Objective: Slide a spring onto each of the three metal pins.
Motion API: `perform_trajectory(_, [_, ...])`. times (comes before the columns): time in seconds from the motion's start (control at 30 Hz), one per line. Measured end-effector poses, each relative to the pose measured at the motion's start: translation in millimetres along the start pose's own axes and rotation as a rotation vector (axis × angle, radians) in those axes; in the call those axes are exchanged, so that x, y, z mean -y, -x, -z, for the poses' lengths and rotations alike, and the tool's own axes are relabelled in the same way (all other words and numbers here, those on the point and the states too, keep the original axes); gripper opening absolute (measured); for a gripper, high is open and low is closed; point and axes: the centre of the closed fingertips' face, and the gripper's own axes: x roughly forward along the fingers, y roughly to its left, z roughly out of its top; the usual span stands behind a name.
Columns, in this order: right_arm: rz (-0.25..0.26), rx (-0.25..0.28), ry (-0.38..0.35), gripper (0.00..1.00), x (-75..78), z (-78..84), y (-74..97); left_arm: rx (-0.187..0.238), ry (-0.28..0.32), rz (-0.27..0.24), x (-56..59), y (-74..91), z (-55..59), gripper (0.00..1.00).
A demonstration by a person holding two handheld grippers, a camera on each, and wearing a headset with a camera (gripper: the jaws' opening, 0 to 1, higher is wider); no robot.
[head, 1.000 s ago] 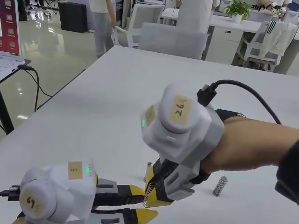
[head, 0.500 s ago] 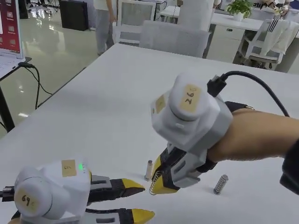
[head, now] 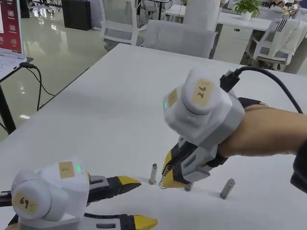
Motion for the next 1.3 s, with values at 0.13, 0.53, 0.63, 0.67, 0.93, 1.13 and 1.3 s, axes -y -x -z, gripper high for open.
perform_trajectory(0.13, [0.011,0.005,-0.007,0.08,7.6,-0.1,1.9,0.001,0.006,-0.018,-3.6,1.0,0.9,0.47])
perform_trajectory(0.53, [0.040,-0.002,-0.028,0.08,35.7,3.2,-4.1,0.000,0.020,-0.048,-9.0,3.6,3.6,0.57])
perform_trajectory(0.63, [0.048,0.007,-0.040,0.08,44.5,2.5,-6.9,-0.002,0.021,-0.054,-9.9,4.4,4.1,0.59])
perform_trajectory(0.67, [0.051,0.007,-0.041,0.08,47.3,3.0,-8.2,-0.001,0.021,-0.064,-11.9,5.0,4.2,0.60])
perform_trajectory(0.93, [0.061,0.003,-0.053,0.08,62.7,4.4,-21.3,0.003,0.029,-0.075,-14.8,6.7,3.2,0.63])
perform_trajectory(1.13, [0.058,-0.011,-0.049,0.08,66.9,6.3,-32.0,0.003,0.031,-0.075,-14.6,7.5,3.8,0.63])
perform_trajectory(1.3, [0.059,-0.017,-0.047,0.08,68.2,6.5,-34.8,0.001,0.033,-0.073,-14.3,8.3,5.0,0.61])
